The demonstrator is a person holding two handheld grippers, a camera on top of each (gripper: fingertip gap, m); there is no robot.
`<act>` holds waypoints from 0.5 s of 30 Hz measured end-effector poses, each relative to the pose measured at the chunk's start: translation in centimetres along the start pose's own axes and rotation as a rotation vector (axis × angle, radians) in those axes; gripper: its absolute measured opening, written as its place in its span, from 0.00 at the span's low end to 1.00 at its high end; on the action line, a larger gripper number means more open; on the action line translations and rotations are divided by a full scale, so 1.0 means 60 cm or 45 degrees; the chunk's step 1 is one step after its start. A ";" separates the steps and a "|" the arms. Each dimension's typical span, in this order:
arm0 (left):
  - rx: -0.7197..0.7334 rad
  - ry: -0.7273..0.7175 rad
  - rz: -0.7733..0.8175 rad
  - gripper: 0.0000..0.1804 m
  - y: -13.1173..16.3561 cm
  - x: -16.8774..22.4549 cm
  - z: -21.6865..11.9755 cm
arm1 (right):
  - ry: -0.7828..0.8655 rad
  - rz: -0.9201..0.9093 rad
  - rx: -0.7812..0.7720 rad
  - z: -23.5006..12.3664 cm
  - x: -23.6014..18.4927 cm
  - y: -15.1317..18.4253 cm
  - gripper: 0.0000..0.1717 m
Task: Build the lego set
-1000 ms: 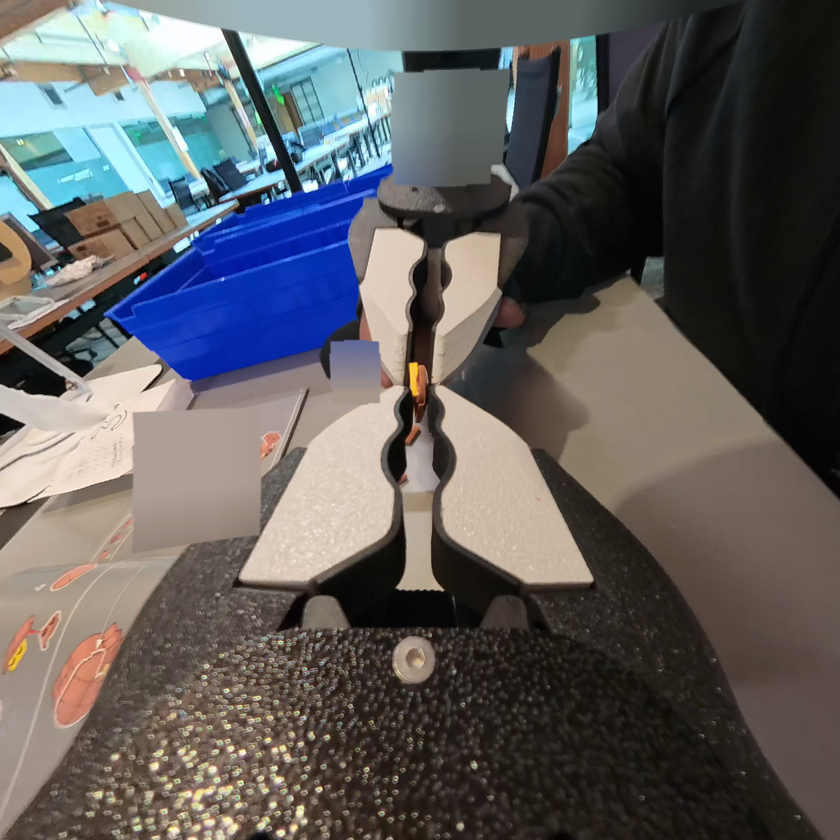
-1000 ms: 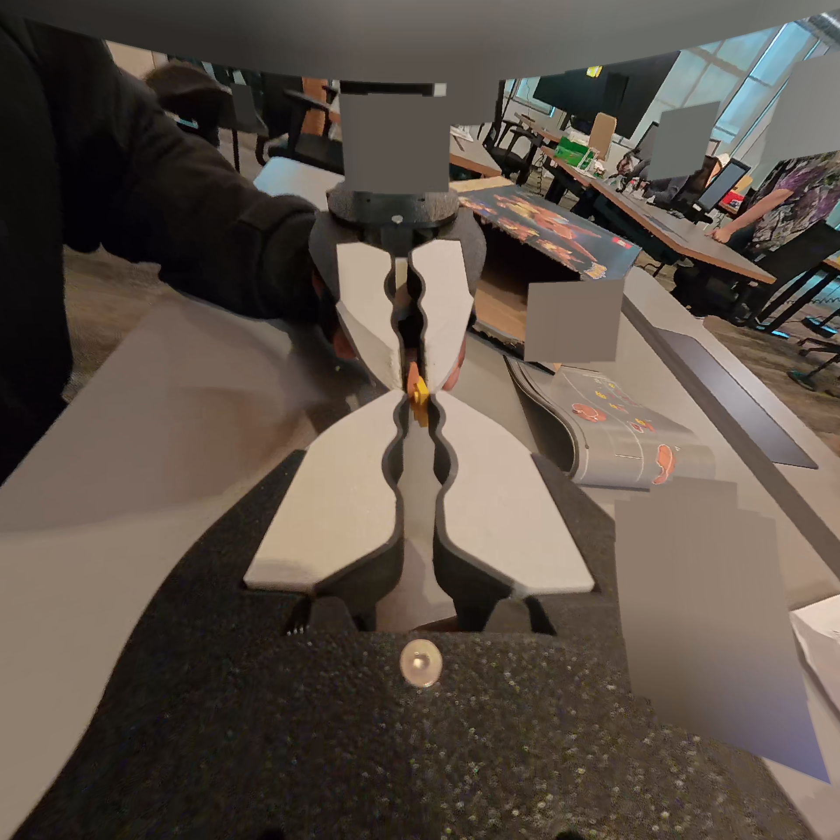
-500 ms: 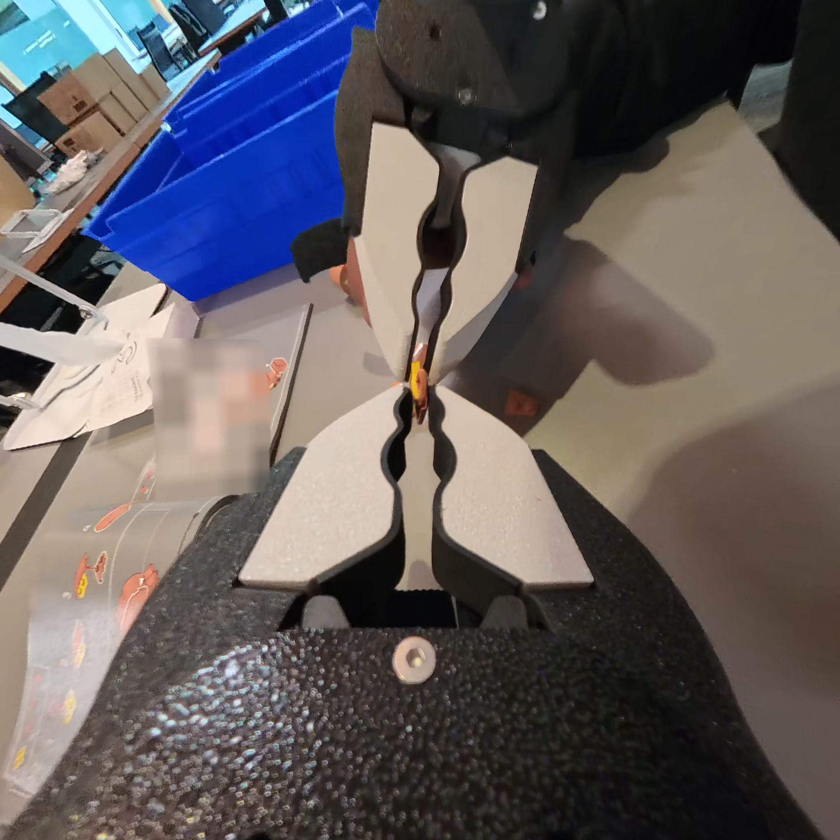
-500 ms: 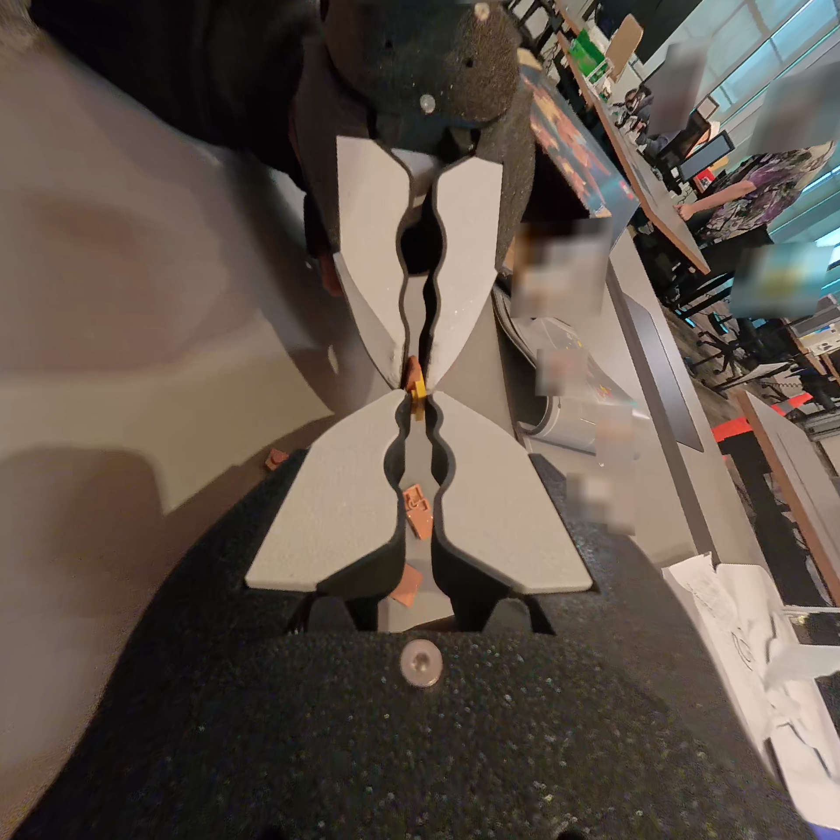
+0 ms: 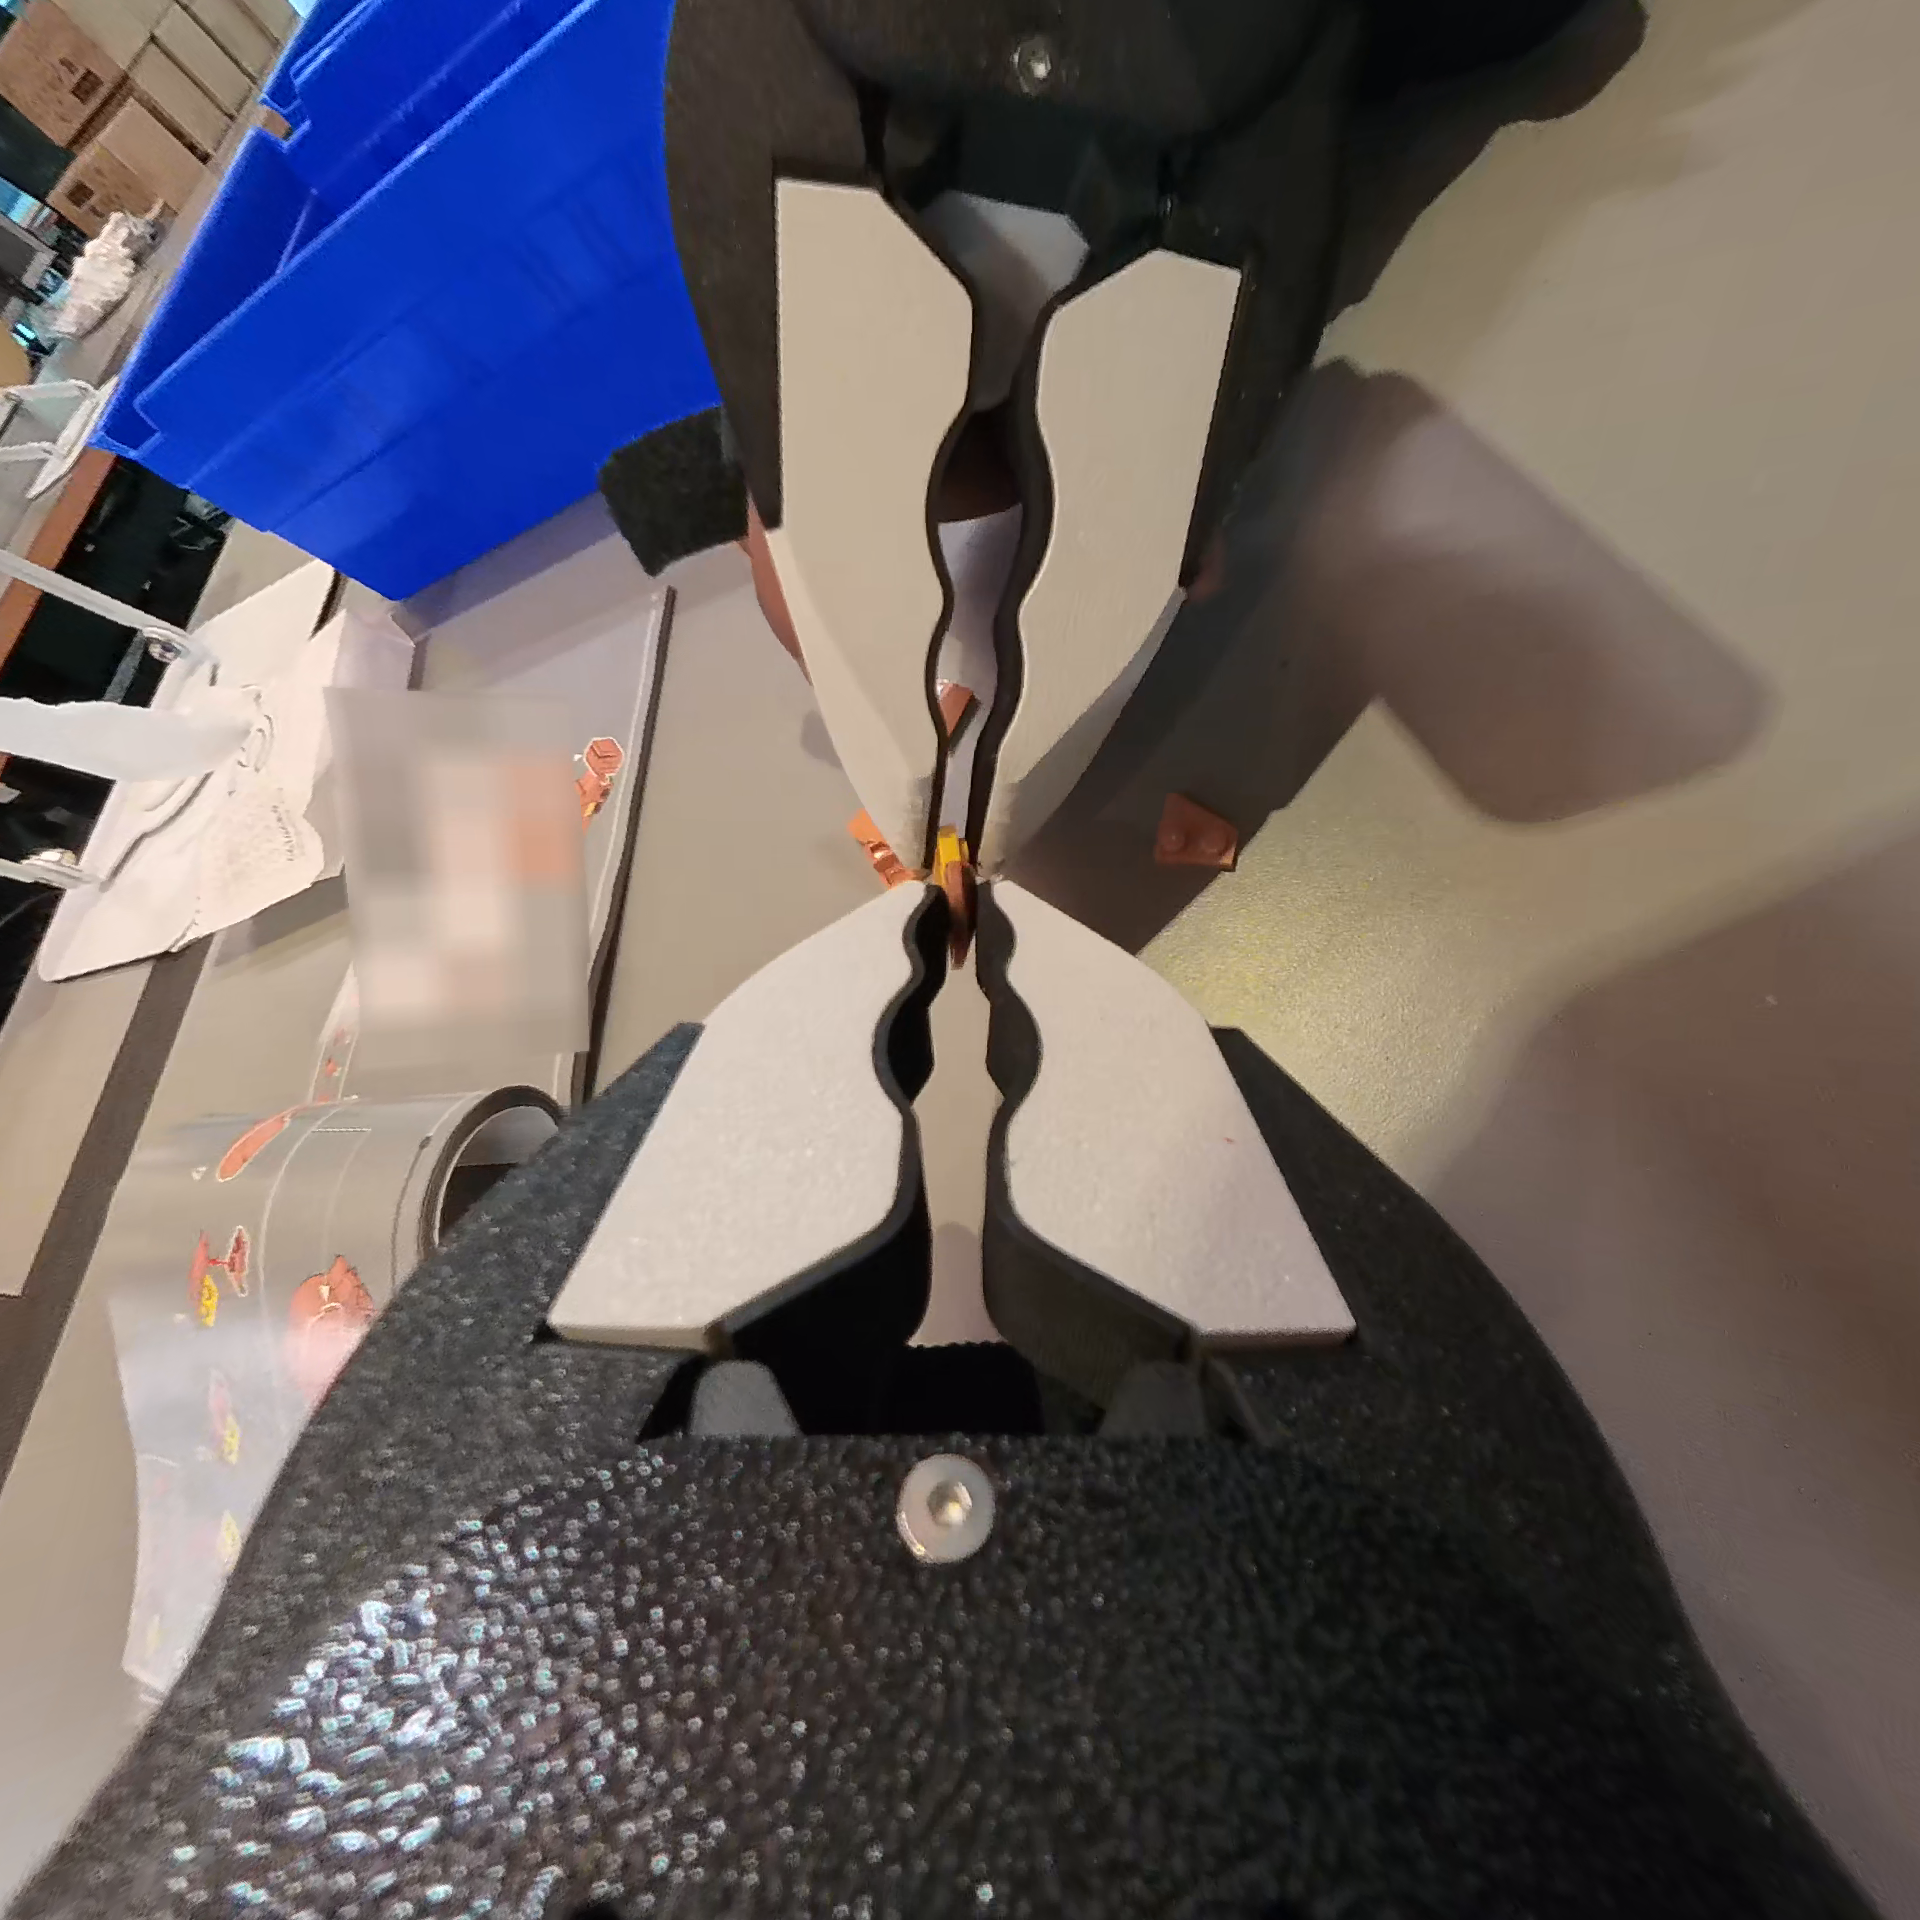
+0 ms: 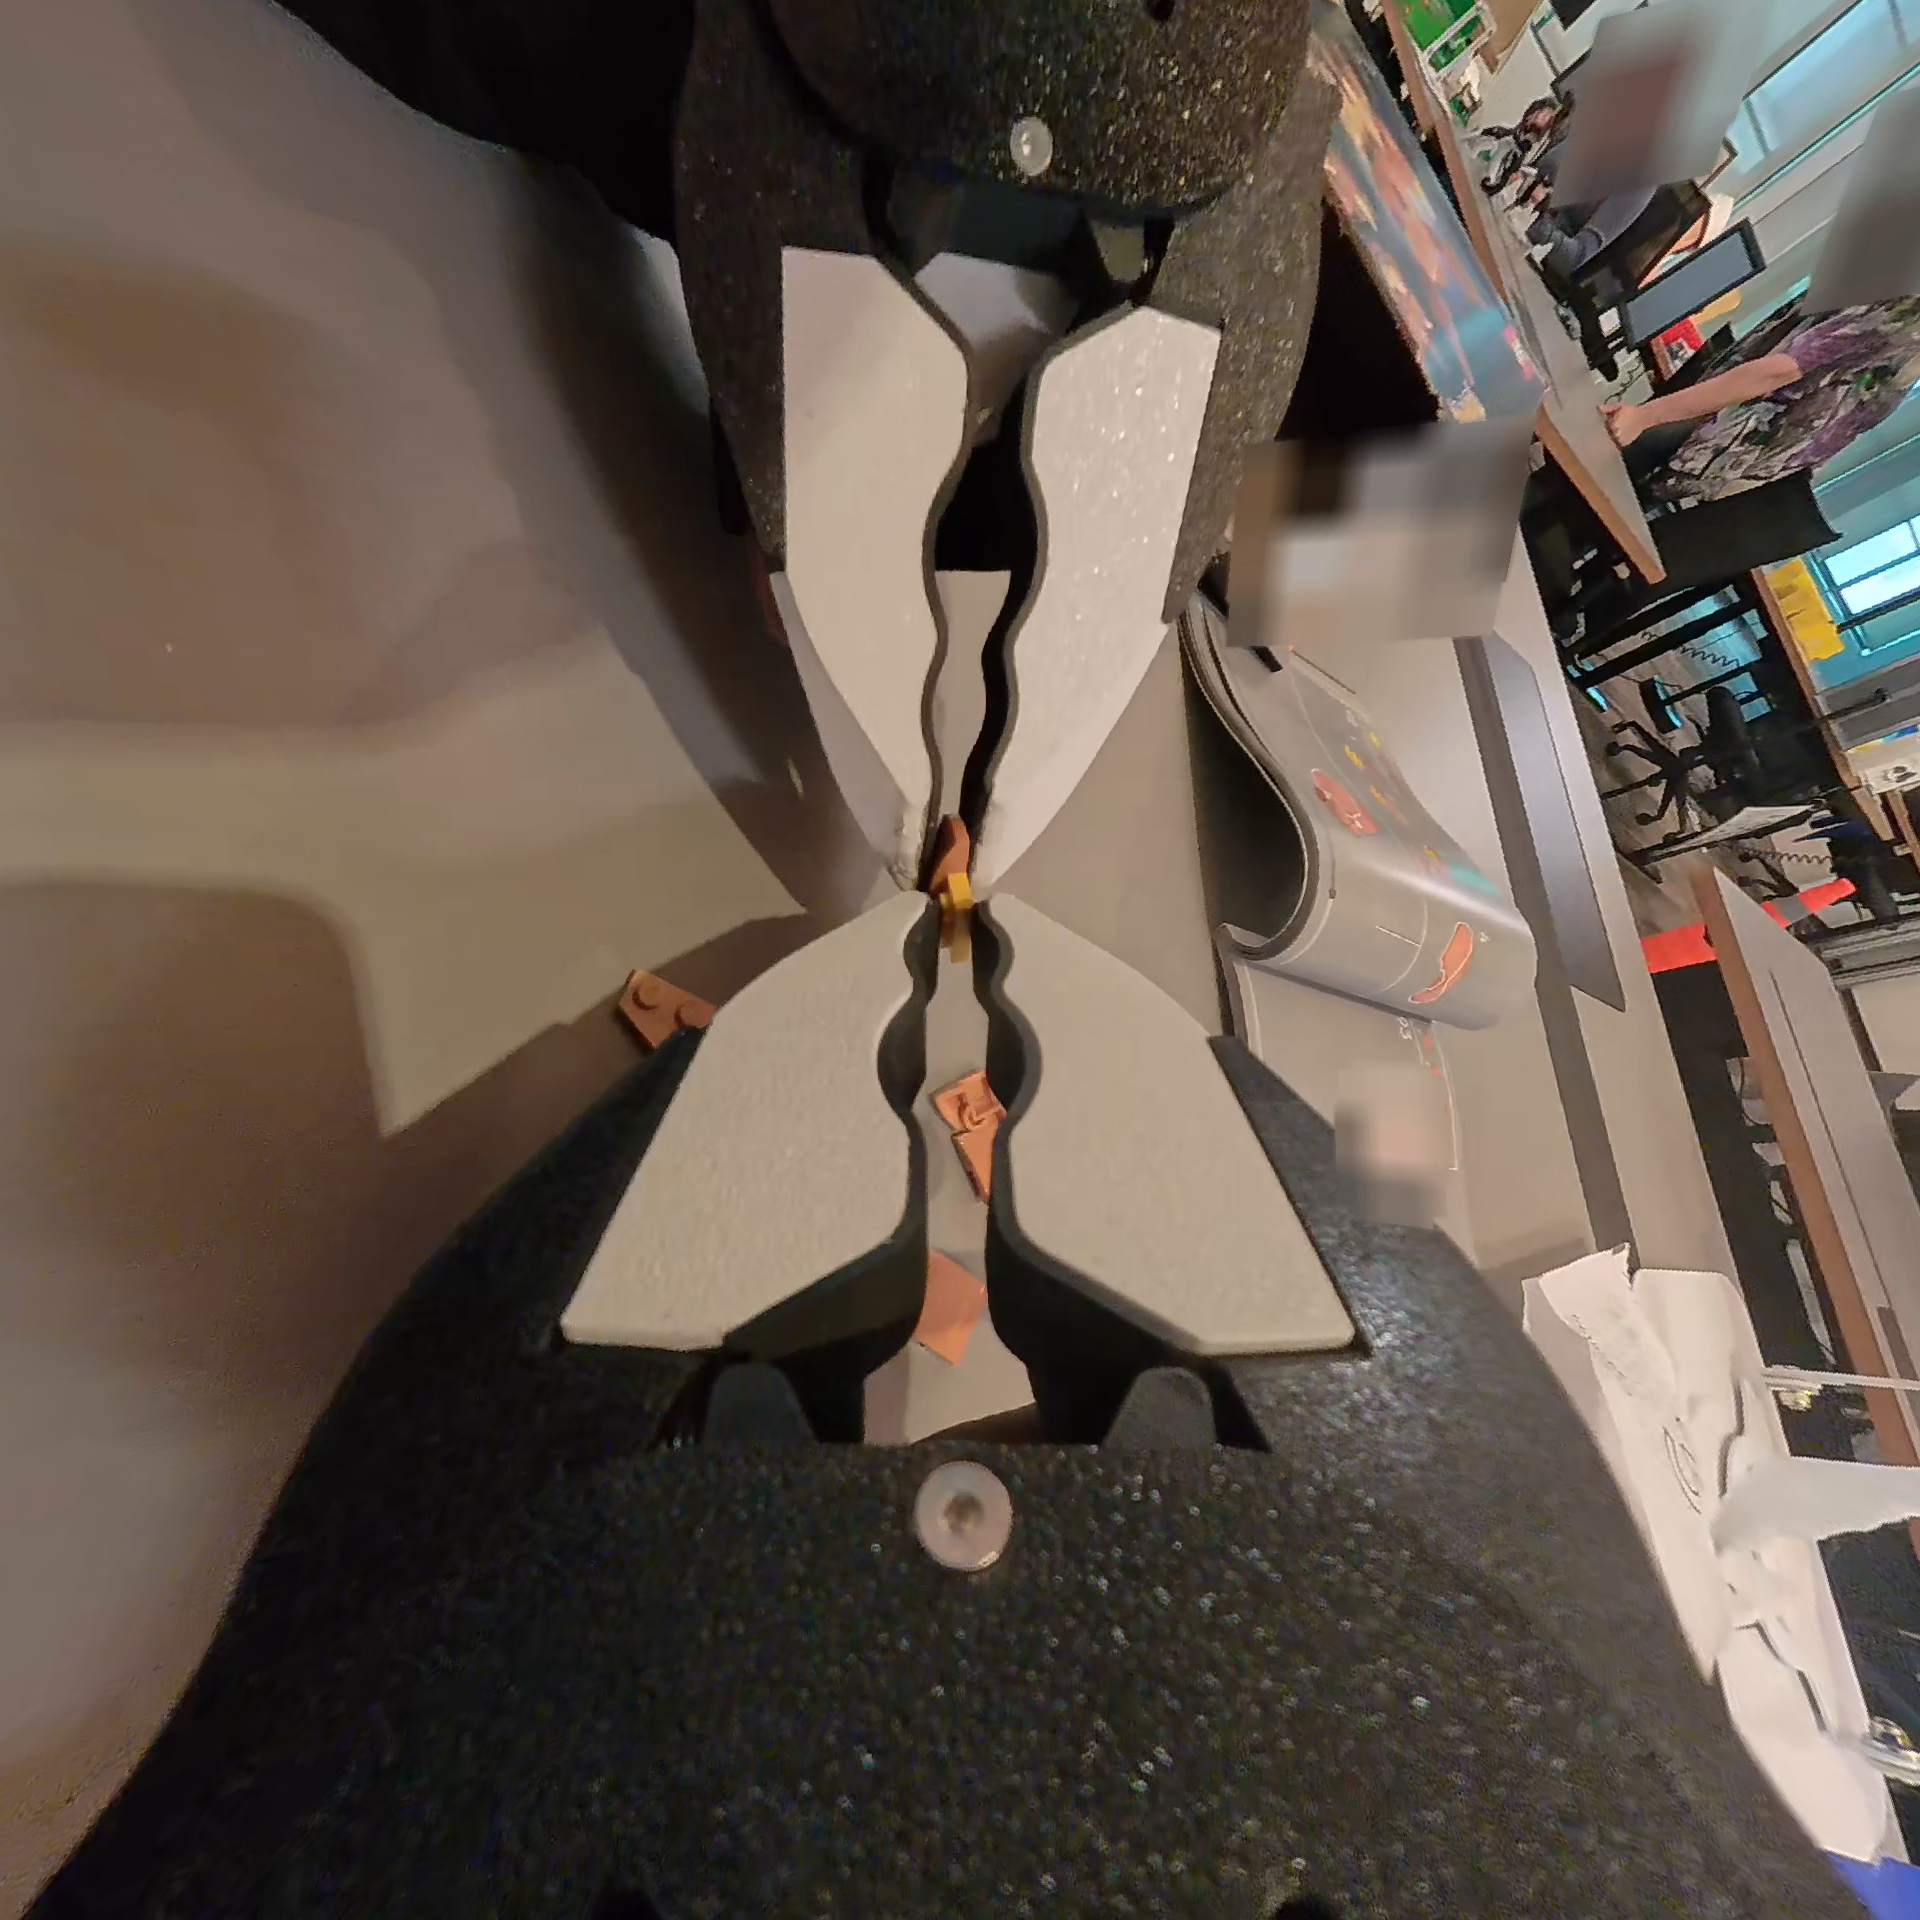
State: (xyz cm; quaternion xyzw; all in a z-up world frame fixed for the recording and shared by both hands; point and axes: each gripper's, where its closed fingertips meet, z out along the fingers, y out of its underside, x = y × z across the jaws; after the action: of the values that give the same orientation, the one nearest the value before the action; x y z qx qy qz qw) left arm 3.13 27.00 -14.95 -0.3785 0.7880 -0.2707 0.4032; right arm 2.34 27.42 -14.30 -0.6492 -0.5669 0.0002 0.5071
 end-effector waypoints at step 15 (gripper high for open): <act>0.084 0.110 -0.367 0.03 0.005 -0.013 -0.005 | 0.026 0.158 0.005 0.006 0.018 0.006 0.05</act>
State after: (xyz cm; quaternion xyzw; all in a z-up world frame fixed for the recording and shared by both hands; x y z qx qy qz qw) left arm 3.08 27.85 -14.67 -0.4623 0.7327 -0.3677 0.3379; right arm 2.78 28.48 -14.08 -0.6821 -0.5203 0.0261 0.5131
